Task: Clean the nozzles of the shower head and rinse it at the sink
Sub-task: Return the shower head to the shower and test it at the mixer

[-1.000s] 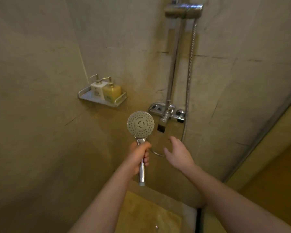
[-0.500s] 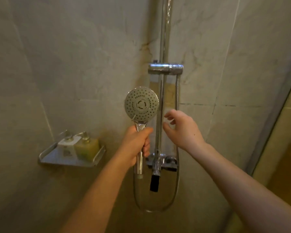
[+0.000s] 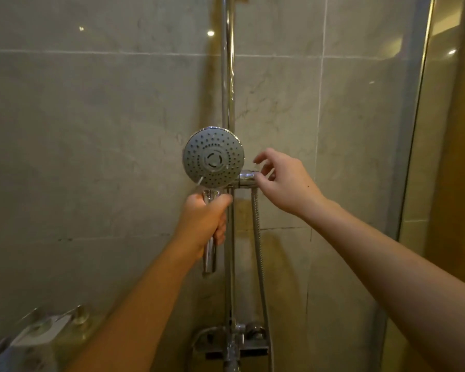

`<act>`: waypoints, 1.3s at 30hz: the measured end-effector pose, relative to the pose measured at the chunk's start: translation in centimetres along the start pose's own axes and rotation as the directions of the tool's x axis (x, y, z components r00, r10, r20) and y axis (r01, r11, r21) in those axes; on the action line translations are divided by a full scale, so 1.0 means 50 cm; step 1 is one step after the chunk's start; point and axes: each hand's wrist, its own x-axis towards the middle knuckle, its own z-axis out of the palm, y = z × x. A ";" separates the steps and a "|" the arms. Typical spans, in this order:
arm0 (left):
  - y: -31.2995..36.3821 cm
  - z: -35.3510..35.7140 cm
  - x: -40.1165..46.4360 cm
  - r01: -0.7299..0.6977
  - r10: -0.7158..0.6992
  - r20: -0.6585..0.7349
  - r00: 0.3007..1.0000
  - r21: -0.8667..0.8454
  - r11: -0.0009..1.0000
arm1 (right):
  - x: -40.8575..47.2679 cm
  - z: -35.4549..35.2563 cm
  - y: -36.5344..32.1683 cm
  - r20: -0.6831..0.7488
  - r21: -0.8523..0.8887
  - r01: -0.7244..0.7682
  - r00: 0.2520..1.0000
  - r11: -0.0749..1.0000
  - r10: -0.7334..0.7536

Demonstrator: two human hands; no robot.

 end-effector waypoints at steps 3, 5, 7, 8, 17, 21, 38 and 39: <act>0.009 0.003 0.031 -0.013 0.013 -0.004 1.000 0.003 1.000 | 0.040 -0.022 0.013 0.100 -0.034 -0.027 0.995 0.999 0.031; 0.013 0.006 0.046 -0.014 0.014 -0.011 1.000 0.012 1.000 | 0.061 -0.029 0.024 0.178 -0.062 -0.027 0.983 0.998 0.038; 0.016 0.011 0.054 -0.015 0.015 -0.015 1.000 0.029 0.999 | 0.075 -0.032 0.034 0.250 -0.073 -0.007 0.968 0.997 0.025; 0.019 0.013 0.055 -0.017 0.018 -0.016 1.000 0.040 0.999 | 0.080 -0.032 0.040 0.286 -0.064 0.002 0.958 0.998 0.016; 0.009 0.035 0.068 -0.038 0.040 -0.028 0.999 0.073 0.997 | 0.104 -0.024 0.081 0.462 0.152 -0.080 0.887 0.985 0.001; -0.006 0.044 0.073 -0.034 0.037 -0.022 0.999 0.090 0.995 | 0.112 -0.020 0.094 0.518 0.259 -0.127 0.855 0.957 -0.027; -0.039 0.067 0.070 -0.039 0.045 -0.076 0.996 0.080 0.996 | 0.017 0.091 0.124 0.186 0.506 -0.151 0.980 0.849 0.063; -0.038 0.067 0.069 -0.041 0.047 -0.082 0.995 0.079 0.996 | 0.018 0.091 0.123 0.187 0.493 -0.170 0.979 0.853 0.087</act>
